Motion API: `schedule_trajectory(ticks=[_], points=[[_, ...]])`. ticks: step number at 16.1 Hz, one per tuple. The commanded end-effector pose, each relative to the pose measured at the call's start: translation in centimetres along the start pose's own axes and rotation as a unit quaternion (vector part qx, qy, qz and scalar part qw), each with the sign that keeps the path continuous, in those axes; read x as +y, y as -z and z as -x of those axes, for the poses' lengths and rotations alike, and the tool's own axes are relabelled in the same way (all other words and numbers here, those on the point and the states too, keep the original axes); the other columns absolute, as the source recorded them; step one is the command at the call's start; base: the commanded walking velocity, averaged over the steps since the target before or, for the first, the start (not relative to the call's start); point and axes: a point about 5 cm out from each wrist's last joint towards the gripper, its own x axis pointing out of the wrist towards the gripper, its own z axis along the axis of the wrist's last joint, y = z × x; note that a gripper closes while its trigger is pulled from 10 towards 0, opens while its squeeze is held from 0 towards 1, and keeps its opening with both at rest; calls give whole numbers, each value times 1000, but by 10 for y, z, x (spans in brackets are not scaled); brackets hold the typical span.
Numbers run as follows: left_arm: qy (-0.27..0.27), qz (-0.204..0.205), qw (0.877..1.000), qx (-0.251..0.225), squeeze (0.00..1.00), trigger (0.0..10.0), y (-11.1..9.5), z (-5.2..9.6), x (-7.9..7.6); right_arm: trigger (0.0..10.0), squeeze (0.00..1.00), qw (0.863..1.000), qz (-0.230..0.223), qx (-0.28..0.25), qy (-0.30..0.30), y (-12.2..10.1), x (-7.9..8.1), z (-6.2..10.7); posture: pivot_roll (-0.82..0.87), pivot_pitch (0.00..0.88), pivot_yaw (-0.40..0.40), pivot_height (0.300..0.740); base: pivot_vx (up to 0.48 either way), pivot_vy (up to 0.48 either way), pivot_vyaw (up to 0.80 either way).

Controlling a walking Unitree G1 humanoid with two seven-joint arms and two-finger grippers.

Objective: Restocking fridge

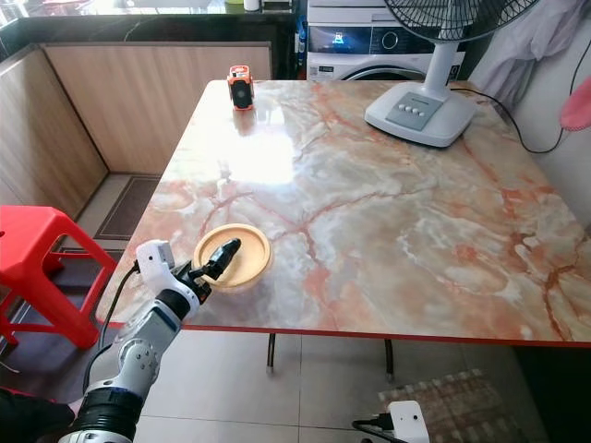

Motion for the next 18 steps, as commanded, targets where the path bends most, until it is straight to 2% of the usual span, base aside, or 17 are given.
schedule_trajectory(ticks=[1,3,4,5,6,7,13,18], points=[[-1,2,1000,-2,0,10000,-1,0,3,10000,0,1000,7,0,0,0,-1,0,-26,46,-20,740,0,0,0],[0,0,1000,0,0,10000,-1,-1,4,10000,0,1000,7,0,1,-1,-2,0,-28,46,-21,740,0,0,0],[1,-1,1000,1,0,9255,-1,-2,5,10000,0,1000,7,-1,1,-1,-2,0,-30,46,-22,740,0,0,0],[-2,1,1000,0,0,4118,-1,-3,6,10000,0,1000,7,-1,1,-1,-2,0,-30,46,-22,740,0,0,0],[-4,2,1000,0,0,2314,-2,-4,6,10000,0,1000,7,-1,1,-1,-2,0,-32,46,-23,740,0,0,0],[-4,2,1000,-1,0,0,-2,-5,6,10000,0,1000,7,-1,1,-1,-2,0,-32,46,-23,740,0,0,0],[-3,-6,1000,-3,0,0,-2,-5,8,10000,0,1000,12,1,2,-2,-3,1,-36,47,-26,740,0,0,0],[-8,-31,999,-2,0,0,-5,-3,17,10000,0,1000,10,2,0,-2,-2,0,-35,45,-26,740,0,0,0]])
